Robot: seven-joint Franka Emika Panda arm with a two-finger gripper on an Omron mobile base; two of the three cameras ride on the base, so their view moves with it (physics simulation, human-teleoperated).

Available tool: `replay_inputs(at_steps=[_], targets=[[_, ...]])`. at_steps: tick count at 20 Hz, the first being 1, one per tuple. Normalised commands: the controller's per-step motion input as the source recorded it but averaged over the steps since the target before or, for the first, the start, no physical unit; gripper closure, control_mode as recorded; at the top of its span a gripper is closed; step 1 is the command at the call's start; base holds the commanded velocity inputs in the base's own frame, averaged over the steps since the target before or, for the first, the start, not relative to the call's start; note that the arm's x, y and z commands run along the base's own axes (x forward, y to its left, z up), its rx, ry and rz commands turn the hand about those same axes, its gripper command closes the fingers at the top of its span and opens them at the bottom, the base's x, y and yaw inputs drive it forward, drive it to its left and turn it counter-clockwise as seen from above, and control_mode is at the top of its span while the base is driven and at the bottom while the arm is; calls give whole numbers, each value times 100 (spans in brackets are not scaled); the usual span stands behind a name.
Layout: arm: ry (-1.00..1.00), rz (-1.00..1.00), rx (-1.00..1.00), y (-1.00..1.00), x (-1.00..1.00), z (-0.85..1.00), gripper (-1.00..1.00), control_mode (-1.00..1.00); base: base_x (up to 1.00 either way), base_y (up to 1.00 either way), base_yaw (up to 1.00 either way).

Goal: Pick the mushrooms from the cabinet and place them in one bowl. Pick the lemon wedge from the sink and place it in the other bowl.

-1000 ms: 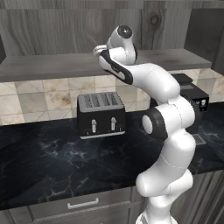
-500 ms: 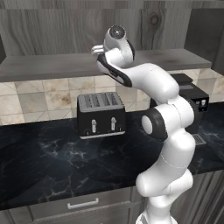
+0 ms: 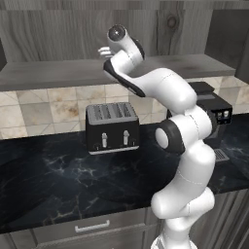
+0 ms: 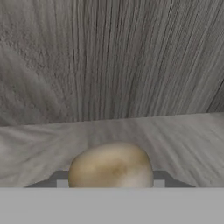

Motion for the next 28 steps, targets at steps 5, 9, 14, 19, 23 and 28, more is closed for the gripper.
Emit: replay_inputs(at_steps=[5, 9, 14, 19, 23, 28], targets=[[-1, -8, 1, 0, -12, 2, 100, -100, 0, 0, 0], [0, -4, 1, 0, -25, 0, 100, -100, 0, 0, 0], [-3, -8, 3, 0, -60, 0, 100, -100, 0, 0, 0], [-4, -8, 2, -1, -67, 0, 100, -100, 0, 0, 0], [-3, -7, 3, -18, -88, 0, 100, -100, 0, 0, 0], [-2, -1, 1, -27, -100, 15, 100, -100, 0, 0, 0]])
